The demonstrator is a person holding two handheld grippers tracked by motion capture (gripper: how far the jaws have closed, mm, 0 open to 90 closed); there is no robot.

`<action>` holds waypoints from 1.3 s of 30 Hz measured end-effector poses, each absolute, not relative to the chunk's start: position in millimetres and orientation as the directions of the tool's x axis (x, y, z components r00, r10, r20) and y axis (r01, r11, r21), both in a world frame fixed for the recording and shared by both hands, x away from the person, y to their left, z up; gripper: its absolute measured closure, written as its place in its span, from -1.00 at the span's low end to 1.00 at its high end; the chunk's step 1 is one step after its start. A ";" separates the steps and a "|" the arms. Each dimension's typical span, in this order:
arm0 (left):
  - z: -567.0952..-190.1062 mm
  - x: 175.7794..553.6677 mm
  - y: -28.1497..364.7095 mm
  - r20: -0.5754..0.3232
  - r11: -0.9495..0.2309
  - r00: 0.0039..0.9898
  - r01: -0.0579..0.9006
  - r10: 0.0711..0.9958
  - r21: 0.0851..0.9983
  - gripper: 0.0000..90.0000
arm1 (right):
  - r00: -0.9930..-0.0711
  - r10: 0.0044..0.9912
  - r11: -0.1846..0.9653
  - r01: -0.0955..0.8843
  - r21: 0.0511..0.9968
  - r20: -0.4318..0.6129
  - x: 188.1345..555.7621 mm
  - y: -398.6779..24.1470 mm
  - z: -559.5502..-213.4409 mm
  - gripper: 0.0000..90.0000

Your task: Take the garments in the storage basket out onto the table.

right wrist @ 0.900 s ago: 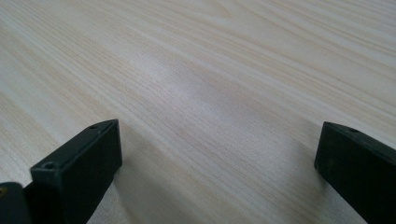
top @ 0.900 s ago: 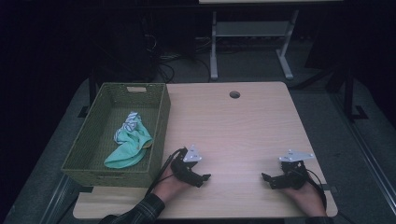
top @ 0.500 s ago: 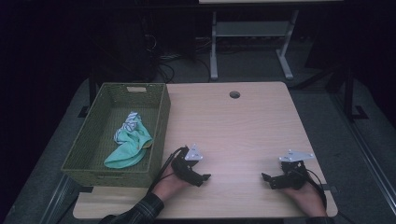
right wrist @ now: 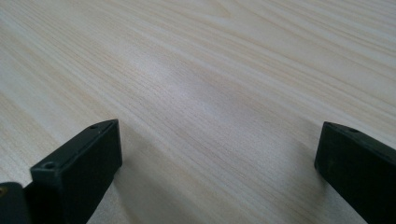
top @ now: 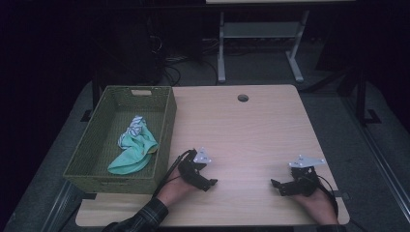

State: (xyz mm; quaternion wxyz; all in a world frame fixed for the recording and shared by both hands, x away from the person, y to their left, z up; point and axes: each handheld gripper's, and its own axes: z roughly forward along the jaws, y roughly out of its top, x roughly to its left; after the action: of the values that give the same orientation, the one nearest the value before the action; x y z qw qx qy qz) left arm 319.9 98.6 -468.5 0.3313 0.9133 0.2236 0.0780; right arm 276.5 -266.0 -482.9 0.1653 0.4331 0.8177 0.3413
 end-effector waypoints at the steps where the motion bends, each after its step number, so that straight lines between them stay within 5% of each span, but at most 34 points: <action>1: -468.0 320.5 99.1 -0.006 -0.682 0.888 0.358 0.460 0.638 -0.71 | -0.570 0.821 0.391 0.596 0.701 0.026 276.4 -265.9 -482.9 -0.99; 39: -449.2 326.0 100.5 -0.044 -0.704 0.902 0.365 0.429 0.610 -0.70 | -0.570 0.821 0.392 0.595 0.701 0.025 276.5 -266.0 -482.9 -0.99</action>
State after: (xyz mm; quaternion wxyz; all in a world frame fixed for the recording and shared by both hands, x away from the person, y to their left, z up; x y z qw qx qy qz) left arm 326.0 100.5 -449.2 0.3190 0.9216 0.2153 0.0506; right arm 276.5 -266.0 -482.9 0.1653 0.4330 0.8178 0.3413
